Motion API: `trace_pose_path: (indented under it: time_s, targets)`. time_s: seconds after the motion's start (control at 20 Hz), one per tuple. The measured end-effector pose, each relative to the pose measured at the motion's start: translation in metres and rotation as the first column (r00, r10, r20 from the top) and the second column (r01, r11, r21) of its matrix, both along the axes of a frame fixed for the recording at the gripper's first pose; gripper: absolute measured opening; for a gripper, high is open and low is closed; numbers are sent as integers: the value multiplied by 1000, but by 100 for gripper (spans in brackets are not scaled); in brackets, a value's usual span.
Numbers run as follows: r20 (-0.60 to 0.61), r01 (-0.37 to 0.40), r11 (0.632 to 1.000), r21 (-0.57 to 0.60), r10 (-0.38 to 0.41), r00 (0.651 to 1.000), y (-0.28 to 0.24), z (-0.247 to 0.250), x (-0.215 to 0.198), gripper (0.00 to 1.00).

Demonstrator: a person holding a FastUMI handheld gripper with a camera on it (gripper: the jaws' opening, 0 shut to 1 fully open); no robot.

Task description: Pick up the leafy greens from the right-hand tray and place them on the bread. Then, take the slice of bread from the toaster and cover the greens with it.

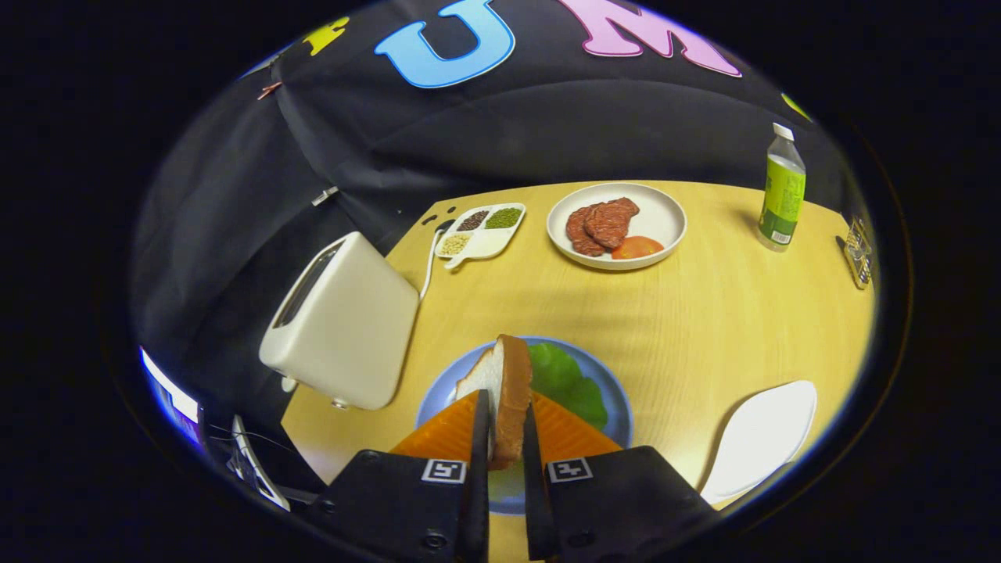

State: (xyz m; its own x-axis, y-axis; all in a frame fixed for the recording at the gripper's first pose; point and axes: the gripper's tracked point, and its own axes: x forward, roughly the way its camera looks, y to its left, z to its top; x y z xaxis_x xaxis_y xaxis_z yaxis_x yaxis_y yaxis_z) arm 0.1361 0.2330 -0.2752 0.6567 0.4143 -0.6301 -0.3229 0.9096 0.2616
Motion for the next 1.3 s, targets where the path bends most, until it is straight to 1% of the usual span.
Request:
trace_pose_path:
  time_s: [0.05, 0.2, 0.35, 0.4, 0.5, 0.75, 0.9, 1.0, 1.15, 1.3]
  targets:
    - [1, 10, 1000, -15, -10, 1000, -5, -2, 1, 31]
    - [11, 38, 998, -54, -38, 999, -18, -8, 6, 48]
    - [20, 47, 996, -77, -45, 999, -29, -8, 6, 85]
    - [27, 47, 996, -74, -45, 999, -31, -5, 6, 86]
    - [37, 56, 996, -76, -53, 998, -40, 3, 2, 99]
    - [128, 97, 992, -80, -86, 988, -74, 52, -5, 99]
    - [198, 107, 991, -81, -89, 976, -98, 99, -6, 99]
    - [264, 131, 988, -81, -106, 959, -119, 137, -4, 99]
    - [367, 180, 980, -78, -140, 920, -148, 194, -5, 99]
    - [447, 208, 976, -72, -154, 881, -171, 245, -15, 99]
